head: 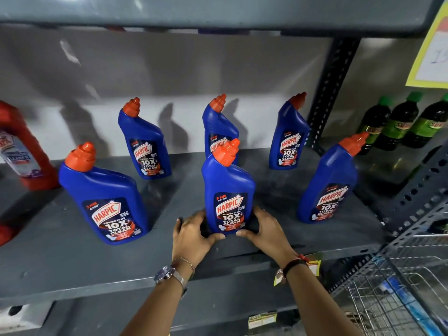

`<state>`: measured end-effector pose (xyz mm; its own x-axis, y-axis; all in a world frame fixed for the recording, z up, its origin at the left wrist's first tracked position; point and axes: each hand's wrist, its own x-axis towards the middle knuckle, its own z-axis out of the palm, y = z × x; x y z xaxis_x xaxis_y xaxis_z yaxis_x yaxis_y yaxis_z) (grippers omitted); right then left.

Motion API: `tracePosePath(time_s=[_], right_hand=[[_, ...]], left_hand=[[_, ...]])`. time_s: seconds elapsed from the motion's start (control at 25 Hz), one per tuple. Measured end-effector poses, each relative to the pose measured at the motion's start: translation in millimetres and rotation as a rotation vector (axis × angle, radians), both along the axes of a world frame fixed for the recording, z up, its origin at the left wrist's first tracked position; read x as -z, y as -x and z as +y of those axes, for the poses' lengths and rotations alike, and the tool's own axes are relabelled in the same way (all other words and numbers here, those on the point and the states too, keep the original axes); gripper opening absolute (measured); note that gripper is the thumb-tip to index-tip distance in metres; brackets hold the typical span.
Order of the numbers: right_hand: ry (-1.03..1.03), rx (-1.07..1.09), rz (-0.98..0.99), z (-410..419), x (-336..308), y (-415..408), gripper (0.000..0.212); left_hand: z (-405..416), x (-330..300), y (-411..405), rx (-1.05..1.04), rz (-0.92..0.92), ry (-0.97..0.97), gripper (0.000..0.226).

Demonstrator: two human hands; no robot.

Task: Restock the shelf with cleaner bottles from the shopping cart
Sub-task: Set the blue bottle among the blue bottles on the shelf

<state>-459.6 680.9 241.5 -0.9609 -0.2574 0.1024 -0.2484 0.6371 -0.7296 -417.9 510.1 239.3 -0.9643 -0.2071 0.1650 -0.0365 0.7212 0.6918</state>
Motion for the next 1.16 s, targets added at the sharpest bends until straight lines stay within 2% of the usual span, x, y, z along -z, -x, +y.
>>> tracePosePath(time_s=[0.12, 0.2, 0.28, 0.32, 0.4, 0.48, 0.52, 0.6, 0.68, 0.72, 0.8, 0.92, 1.16], right_hand=[[0.013, -0.016, -0.025, 0, -6, -2, 0.056], [0.119, 0.063, -0.046, 0, -9, -15, 0.058], [0.261, 0.274, 0.032, -4, -7, -39, 0.041], [0.289, 0.339, 0.073, -10, -6, -55, 0.031], [0.265, 0.244, 0.072, -39, -1, -77, 0.034], [0.223, 0.001, 0.048, -82, 2, -84, 0.025], [0.214, -0.092, 0.03, -104, 2, -81, 0.022], [0.228, -0.174, -0.054, -139, 0, -67, 0.048], [0.181, -0.206, -0.145, -166, -2, -51, 0.073], [0.129, -0.211, -0.155, -176, -2, -44, 0.077], [0.022, -0.192, -0.101, -187, -3, -40, 0.069], [0.081, -0.084, -0.04, -188, -1, -46, 0.046], [0.06, -0.069, 0.028, -179, 4, -59, 0.046]], left_hand=[[0, -3, 0, 0.031, -0.026, -0.01, 0.047], [-1, -5, -10, 0.014, -0.017, -0.137, 0.05], [-14, -3, -32, -0.094, 0.07, -0.28, 0.045], [-28, -2, -46, -0.199, 0.152, -0.278, 0.04], [-67, 2, -70, -0.445, 0.28, -0.232, 0.045], [-112, -3, -79, -0.627, 0.232, -0.186, 0.066], [-133, -6, -78, -0.622, 0.162, -0.192, 0.075], [-157, -12, -69, -0.427, 0.019, -0.286, 0.086], [-168, -10, -61, -0.269, -0.066, -0.287, 0.082], [-171, -7, -58, -0.24, -0.093, -0.23, 0.079], [-174, -4, -55, -0.202, -0.114, -0.165, 0.074], [-170, -7, -56, -0.114, -0.15, -0.105, 0.057], [-159, -1, -64, -0.134, -0.062, 0.013, 0.049]])
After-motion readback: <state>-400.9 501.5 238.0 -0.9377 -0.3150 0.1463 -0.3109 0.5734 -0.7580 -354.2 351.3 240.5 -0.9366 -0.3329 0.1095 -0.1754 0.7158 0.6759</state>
